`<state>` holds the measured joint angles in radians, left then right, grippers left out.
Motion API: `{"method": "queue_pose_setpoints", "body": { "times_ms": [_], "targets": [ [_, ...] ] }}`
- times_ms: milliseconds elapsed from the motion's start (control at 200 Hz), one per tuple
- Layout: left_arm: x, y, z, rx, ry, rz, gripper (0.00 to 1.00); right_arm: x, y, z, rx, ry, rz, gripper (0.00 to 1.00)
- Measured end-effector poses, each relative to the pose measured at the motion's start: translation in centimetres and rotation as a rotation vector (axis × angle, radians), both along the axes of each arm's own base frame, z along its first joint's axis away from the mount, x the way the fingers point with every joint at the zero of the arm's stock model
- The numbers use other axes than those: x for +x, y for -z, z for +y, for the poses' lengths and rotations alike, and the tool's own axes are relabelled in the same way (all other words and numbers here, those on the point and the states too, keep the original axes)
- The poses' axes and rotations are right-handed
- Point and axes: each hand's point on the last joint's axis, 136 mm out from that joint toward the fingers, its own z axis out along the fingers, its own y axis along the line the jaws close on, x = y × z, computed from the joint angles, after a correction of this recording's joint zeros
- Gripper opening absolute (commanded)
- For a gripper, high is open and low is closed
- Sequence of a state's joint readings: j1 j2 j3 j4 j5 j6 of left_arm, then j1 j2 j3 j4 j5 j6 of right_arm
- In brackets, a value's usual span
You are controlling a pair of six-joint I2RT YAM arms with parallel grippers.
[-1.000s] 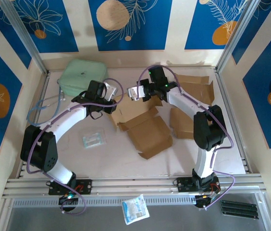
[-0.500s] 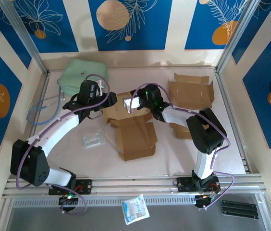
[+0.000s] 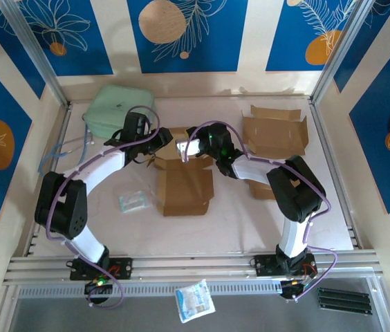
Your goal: Fold the paper box
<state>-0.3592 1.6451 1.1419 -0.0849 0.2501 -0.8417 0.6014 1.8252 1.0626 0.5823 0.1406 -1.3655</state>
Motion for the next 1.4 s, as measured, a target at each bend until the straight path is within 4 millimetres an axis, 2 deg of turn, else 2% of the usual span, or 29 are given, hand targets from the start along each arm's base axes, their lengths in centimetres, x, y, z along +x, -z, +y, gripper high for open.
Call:
{"method": "queue_pose_setpoints", "body": {
  "times_ms": [235, 450, 540, 650, 690, 780, 920, 1030, 1126, 1241, 1316, 1401],
  "targets": [
    [0.7, -1.4, -0.7, -0.063, 0.011, -0.044, 0.39, -0.1, -0.6, -0.2, 0.006, 0.017, -0.011, 0.08],
    [0.8, -1.7, -0.8, -0.091, 0.017, -0.054, 0.28, -0.1, -0.6, -0.1, 0.002, 0.028, -0.014, 0.09],
    [0.4, -1.7, -0.7, -0.088, 0.023, -0.058, 0.29, -0.2, -0.6, -0.1, 0.001, 0.029, -0.014, 0.08],
    [-0.1, -2.2, 0.0, -0.062, 0.028, -0.094, 0.46, -0.2, -0.6, 0.0, 0.0, 0.03, -0.014, 0.08],
    [-0.5, -2.6, 0.3, -0.046, 0.034, -0.118, 0.49, -0.2, -0.6, -0.1, 0.0, 0.032, -0.014, 0.08],
    [-1.8, -3.7, 1.2, 0.003, 0.058, -0.182, 0.49, -0.1, -0.6, -0.2, -0.002, 0.039, -0.015, 0.08],
    [-4.7, -4.3, 2.7, 0.158, 0.084, -0.284, 0.39, -0.3, 0.4, -0.7, -0.018, 0.052, 0.0, 0.08],
    [-6.4, -2.8, 2.1, 0.316, 0.136, -0.294, 0.37, -0.4, 0.9, -1.4, -0.026, 0.066, 0.007, 0.08],
    [-6.6, 0.2, 1.4, 0.417, 0.185, -0.242, 0.37, -0.5, 0.7, -2.4, -0.025, 0.083, 0.004, 0.08],
    [-5.5, 4.7, 1.7, 0.53, 0.217, -0.144, 0.38, -0.2, 1.0, -4.5, -0.033, 0.128, 0.013, 0.08],
    [-4.5, 6.5, 1.3, 0.567, 0.246, -0.107, 0.38, -0.1, 1.5, -5.7, -0.042, 0.15, 0.025, 0.08],
    [-2.8, 7.5, 0.2, 0.581, 0.274, -0.096, 0.42, 0.0, 1.5, -6.6, -0.042, 0.17, 0.035, 0.08]
  ]
}}
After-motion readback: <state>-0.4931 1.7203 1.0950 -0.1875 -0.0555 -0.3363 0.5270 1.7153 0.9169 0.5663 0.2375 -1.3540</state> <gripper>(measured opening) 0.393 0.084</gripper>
